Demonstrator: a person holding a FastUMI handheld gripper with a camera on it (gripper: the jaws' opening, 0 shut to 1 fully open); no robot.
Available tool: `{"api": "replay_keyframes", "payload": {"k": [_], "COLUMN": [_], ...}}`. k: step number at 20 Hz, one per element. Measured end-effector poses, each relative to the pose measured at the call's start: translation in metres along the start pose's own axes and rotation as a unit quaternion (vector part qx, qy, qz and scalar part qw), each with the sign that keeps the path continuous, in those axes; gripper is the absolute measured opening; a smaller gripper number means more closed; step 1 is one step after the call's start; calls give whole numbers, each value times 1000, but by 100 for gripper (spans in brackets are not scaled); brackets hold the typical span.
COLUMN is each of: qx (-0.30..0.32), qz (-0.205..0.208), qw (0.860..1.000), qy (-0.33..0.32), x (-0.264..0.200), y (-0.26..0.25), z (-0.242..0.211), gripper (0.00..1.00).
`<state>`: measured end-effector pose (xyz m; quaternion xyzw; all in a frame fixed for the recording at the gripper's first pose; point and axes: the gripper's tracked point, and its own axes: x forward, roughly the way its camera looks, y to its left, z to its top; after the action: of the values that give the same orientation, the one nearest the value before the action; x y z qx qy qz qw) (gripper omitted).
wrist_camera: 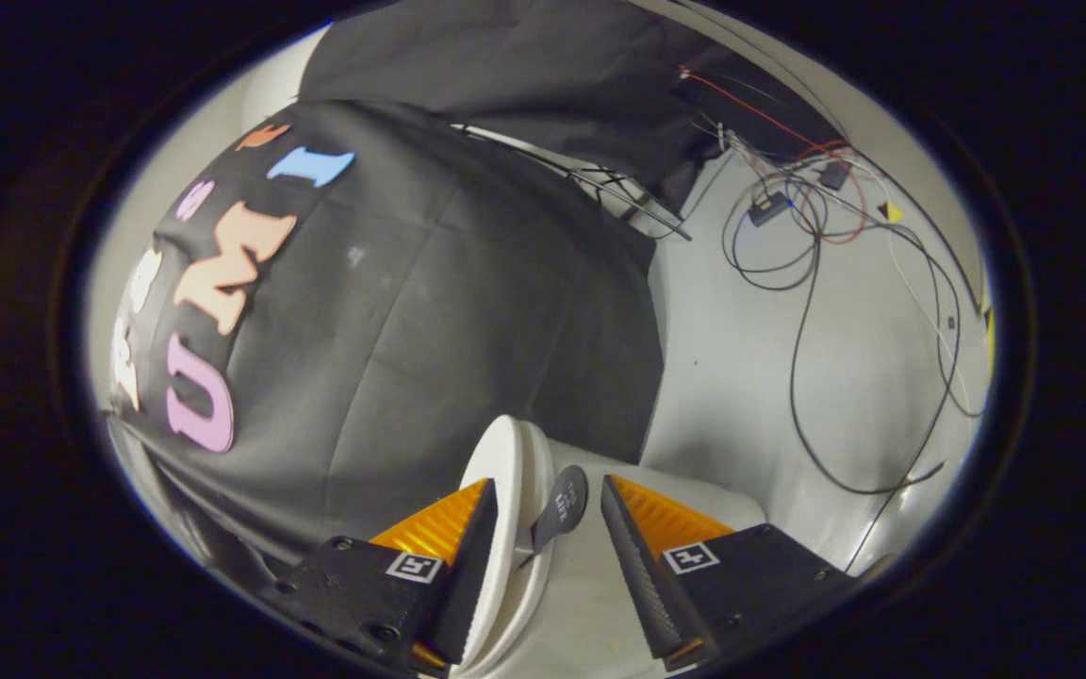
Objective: Open the toilet lid.
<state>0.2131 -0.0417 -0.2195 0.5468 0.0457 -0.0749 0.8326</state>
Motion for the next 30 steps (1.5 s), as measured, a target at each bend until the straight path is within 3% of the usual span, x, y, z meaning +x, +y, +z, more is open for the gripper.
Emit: {"api": "replay_keyframes", "payload": {"k": [1, 5, 9, 12, 21, 30], "qx": [8, 13, 29, 21, -55, -182], "qz": [-6, -13, 11, 17, -2, 56], "qw": [1000, 1000, 999, 999, 998, 981], "qy": [-1, 14, 23, 29, 11, -39], "x": [5, 17, 18, 14, -4, -57], "y": [-5, -10, -1, 7, 52, 188], "z": [1, -1, 0, -2, 6, -7], "gripper": [69, 41, 12, 2, 0, 0]}}
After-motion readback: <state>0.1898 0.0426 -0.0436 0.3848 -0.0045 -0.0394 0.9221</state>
